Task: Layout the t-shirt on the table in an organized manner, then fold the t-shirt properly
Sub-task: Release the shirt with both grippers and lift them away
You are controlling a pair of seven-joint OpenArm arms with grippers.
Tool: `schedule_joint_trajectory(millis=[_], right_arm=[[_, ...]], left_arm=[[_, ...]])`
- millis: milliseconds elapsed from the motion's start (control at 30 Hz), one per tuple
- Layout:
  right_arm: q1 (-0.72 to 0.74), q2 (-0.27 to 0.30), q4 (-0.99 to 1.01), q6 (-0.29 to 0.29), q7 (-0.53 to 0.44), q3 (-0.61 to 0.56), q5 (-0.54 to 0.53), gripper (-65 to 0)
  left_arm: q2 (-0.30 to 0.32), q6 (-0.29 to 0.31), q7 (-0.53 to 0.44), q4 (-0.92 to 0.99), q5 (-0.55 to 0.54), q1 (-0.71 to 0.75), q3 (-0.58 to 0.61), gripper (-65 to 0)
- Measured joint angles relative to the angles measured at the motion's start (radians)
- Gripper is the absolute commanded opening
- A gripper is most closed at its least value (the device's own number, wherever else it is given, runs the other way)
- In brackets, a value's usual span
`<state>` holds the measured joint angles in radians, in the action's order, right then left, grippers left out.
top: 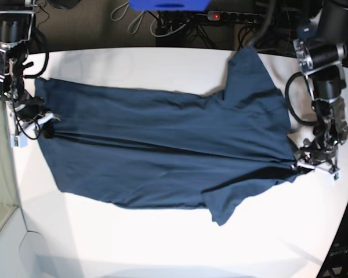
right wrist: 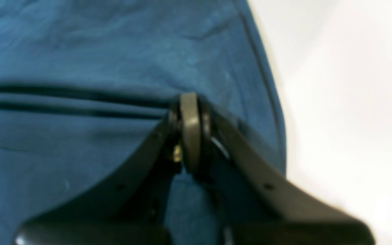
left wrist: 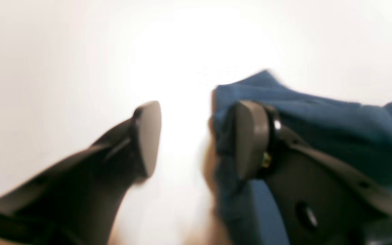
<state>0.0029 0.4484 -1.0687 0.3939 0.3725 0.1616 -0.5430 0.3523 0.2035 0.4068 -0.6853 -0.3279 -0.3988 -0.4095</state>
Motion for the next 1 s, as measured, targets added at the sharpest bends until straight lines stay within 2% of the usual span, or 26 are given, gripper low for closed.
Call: schedule_joint_trajectory(millis=[67,167,233,367,533,633,733,867,1000], right_arm=[[0.01,0.0,-0.003,-0.016,0.009,-0.004,0.015,-65.0],[0.021,0.0,-0.002,-0.028,0.012,-0.006,0.03,-65.0],[0.035,0.002,0.001,-0.034,0.027,-0.006,0.035,-65.0],[0.043,0.016,0.002,-0.043,0.039,-0.008,0.042,-65.0],[0.0,0.024,-0.086,-0.08,0.087,-0.003,0.084,-65.0],[-0.075,-0.004,-0.221,-0.097,0.116,0.001,0.101,-65.0],[-0.138,-0.035,-0.355,-0.08,0.142,-0.008,0.099,-65.0],[-0.181,-0.038,-0.558,-0.092,0.124,0.002,0.096,-65.0],[-0.236,-0.131,-0.726,-0.083,0.268,-0.009,0.096,-65.0]], left_arm=[[0.013,0.003,0.012,-0.075,-0.055,0.067,0.0,-31.7],[0.058,-0.028,0.125,-0.183,-0.121,0.139,-0.001,-31.7],[0.072,-0.032,0.14,-0.227,-0.156,0.169,-0.026,-31.7],[0.079,-0.019,0.18,-0.264,-0.17,0.178,-0.126,-31.7],[0.104,-0.022,0.314,-0.279,-0.169,0.185,-0.225,-31.7],[0.064,-0.023,0.368,-0.408,-0.17,0.203,-0.237,-31.7],[-0.005,-0.021,0.413,-0.6,-0.17,0.225,-0.233,-31.7],[-0.097,-0.021,0.492,-0.832,-0.166,0.236,-0.229,-31.7],[-0.17,-0.022,0.524,-0.935,-0.161,0.227,-0.108,-31.7]])
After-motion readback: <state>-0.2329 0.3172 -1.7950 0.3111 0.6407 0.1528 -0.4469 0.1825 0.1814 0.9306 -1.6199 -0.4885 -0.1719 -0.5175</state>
